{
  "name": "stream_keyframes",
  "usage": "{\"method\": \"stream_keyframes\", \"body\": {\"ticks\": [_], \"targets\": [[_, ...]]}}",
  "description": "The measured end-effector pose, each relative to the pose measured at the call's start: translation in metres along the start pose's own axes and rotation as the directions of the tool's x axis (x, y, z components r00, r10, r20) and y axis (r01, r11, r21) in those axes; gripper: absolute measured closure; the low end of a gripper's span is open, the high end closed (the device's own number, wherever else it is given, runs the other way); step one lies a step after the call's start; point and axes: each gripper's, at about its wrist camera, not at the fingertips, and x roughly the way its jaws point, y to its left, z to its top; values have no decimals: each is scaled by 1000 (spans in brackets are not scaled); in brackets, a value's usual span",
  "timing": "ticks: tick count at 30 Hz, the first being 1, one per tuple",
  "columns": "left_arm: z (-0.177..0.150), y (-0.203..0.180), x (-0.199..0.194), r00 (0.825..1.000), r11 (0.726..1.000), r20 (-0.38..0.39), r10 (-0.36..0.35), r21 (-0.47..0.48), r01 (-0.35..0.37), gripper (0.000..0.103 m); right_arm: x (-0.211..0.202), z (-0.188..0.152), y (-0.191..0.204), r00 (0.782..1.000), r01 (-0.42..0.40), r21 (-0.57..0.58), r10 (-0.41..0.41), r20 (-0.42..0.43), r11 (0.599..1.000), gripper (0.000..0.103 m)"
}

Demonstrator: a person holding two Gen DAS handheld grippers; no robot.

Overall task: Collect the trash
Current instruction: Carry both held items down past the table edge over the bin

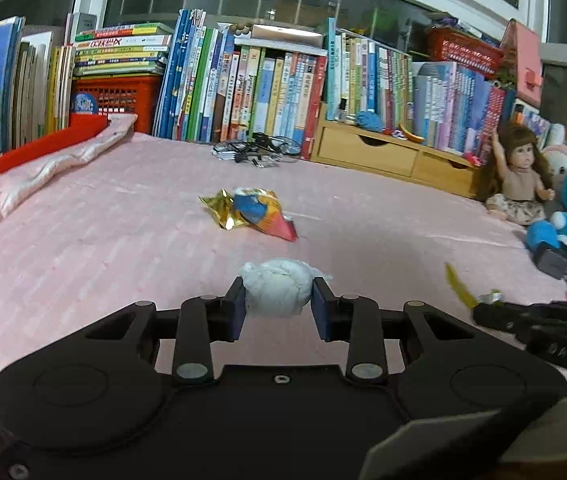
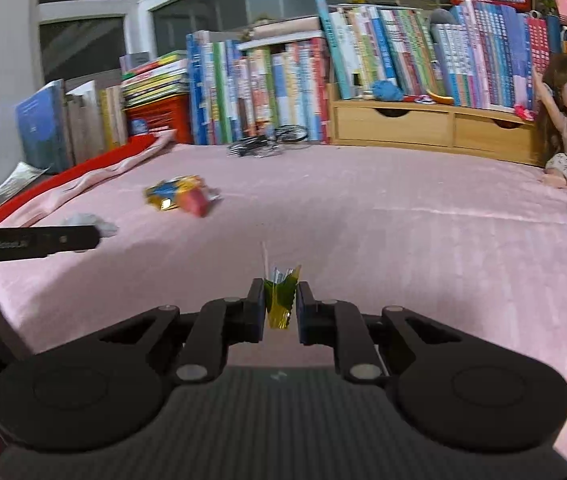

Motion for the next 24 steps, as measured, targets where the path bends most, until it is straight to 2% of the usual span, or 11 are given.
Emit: {"method": "stream_keyframes", "body": {"ticks": [3,17,24], "targets": [[-9,-3,-15,1000,1000,-1,-2,-19,2,71,-12,-8,10,1000,-15,-12,15,2,1000,83],[-53,-8,-79,997,998,-63,-50,21,51,72,-75,-61,54,998,-61,-29,61,-6,998,83],[-82,-8,-104,985,994,-151,-82,64,92,72,-105,-91,71,995,-89,-35,87,-52,995,83]]}}
